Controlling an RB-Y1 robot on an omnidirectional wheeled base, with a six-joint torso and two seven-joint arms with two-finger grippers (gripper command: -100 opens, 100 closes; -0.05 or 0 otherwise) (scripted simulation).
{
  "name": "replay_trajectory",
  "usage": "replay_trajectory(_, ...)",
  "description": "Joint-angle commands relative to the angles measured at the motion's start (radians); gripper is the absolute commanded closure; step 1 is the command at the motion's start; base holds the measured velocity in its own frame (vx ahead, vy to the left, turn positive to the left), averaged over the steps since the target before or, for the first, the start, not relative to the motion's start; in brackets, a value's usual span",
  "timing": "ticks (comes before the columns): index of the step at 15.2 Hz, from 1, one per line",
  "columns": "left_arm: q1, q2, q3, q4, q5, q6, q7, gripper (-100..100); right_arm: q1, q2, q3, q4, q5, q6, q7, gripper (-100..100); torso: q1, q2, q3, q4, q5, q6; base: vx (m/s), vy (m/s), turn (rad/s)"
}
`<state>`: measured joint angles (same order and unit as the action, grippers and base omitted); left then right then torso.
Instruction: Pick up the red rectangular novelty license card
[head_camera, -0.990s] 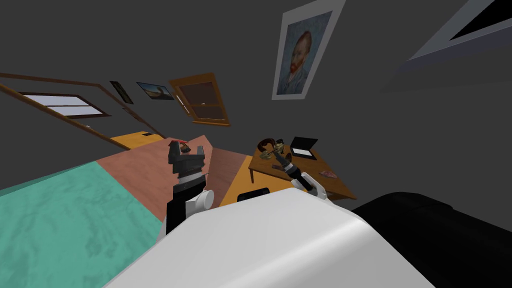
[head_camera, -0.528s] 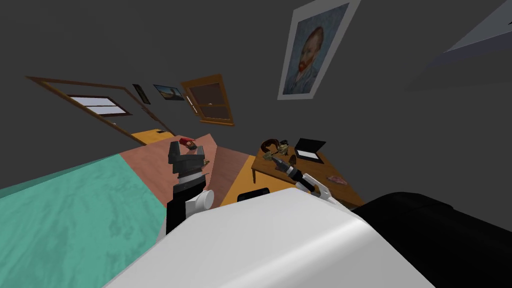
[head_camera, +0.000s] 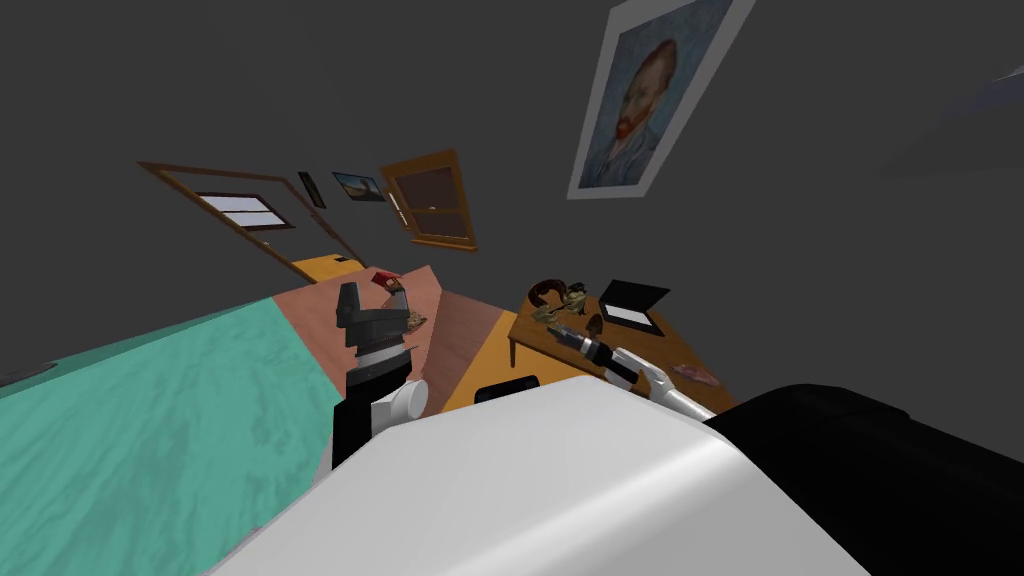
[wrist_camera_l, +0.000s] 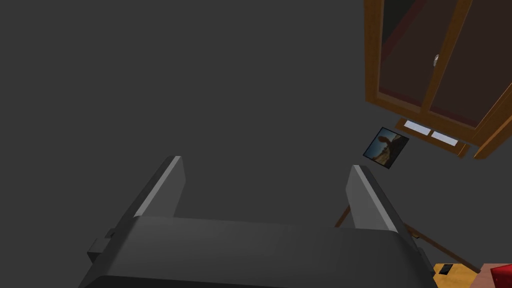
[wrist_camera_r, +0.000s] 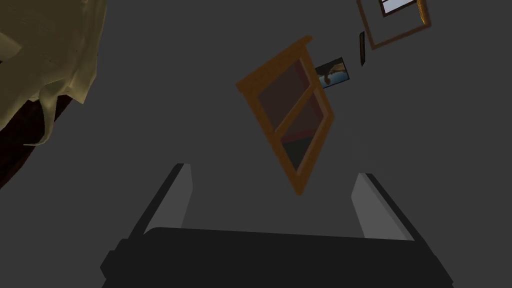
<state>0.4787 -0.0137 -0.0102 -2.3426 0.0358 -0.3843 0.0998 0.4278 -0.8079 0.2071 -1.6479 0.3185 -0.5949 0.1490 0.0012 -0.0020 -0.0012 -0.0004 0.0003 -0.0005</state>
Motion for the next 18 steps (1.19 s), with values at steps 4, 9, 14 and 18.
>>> replay_trajectory(4, 0.000, 0.000, 0.000, 0.000, 0.000, 0.000, 0.000, 0, -0.001, -0.078, 0.029, 0.091, 0.036, -0.013, 0.024, -100, 0.000, 0.000, 0.000, 0.000, 0.000, 0.000, 0.023, 0.020, 0.115)
replay_trajectory(9, 0.000, 0.000, 0.000, 0.000, 0.000, 0.000, 0.000, 0, -0.003, -0.158, 0.068, 0.186, 0.081, -0.022, 0.051, -100, 0.001, 0.000, 0.000, 0.000, 0.000, 0.000, 0.029, 0.027, 0.133)
replay_trajectory(14, 0.000, 0.000, 0.000, 0.000, 0.000, 0.000, 0.000, 0, -0.004, -0.266, 0.130, 0.311, 0.148, -0.036, 0.090, -100, 0.001, -0.001, -0.001, 0.000, 0.000, 0.000, 0.043, 0.034, 0.161)
replay_trajectory(18, 0.000, 0.000, 0.000, 0.000, 0.000, 0.000, 0.000, 0, -0.003, -0.298, 0.150, 0.366, 0.170, -0.041, 0.102, -100, 0.001, -0.001, -0.001, 0.000, 0.000, 0.000, 0.038, 0.028, 0.129)
